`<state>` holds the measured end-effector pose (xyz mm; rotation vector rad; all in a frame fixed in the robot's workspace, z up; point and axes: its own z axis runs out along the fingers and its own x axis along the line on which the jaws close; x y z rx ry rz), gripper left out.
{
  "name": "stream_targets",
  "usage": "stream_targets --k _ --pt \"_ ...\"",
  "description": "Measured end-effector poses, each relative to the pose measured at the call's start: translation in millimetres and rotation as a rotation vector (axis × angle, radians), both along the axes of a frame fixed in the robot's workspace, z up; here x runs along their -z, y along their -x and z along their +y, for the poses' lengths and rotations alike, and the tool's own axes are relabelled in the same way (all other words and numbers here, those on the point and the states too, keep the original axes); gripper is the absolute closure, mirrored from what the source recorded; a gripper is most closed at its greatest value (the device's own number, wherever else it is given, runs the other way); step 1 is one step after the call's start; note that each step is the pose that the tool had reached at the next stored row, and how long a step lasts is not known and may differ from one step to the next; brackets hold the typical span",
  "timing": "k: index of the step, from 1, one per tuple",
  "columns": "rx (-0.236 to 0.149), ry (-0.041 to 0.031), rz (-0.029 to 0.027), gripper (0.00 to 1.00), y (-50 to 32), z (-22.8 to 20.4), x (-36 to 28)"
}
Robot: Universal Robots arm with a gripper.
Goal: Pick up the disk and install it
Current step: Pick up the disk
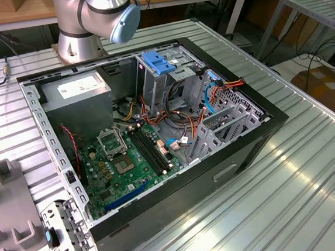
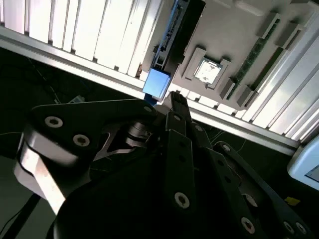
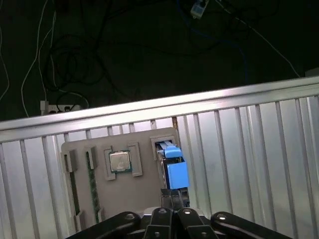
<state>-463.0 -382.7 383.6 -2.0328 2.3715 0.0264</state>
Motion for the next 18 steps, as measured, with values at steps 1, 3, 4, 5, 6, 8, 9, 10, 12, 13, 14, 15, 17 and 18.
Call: stream_targets --k 1,3,4,5,6,8,9,10,12,13,14,15,17,18 --pt "0.0 0.0 0.0 0.89 0.0 0.0 0.0" --pt "0.0 0.0 0.0001 0.89 0.0 0.0 0.0" --pt "0.0 0.0 0.0 0.89 0.0 0.0 0.0" --pt "0.0 0.0 0.0 0.89 0.0 0.0 0.0" --pt "-0.001 0.0 0.0 0.83 0.0 0.0 0.0" --pt "-0.001 0.0001 0.0001 0.76 0.0 0.0 0.0" --pt "-0.001 0.0 0.0 0.64 0.0 0.0 0.0" --pt "-0.001 0.0 0.0 0.64 0.0 0.0 0.1" --pt "-0.003 0.0 -0.0011 0.58 -0.1 0.1 1.0" --pt "-0.01 0.0 -0.0022 0.58 -0.1 0.2 2.0" --pt "-0.018 0.0 -0.0024 0.58 0.0 0.3 3.0" --pt "-0.04 -0.0001 -0.0025 0.58 0.0 0.3 4.6" --pt "-0.062 -0.0001 -0.0023 0.58 0.0 0.4 9.1" --pt "-0.062 -0.0002 -0.0021 0.58 0.0 0.4 12.1"
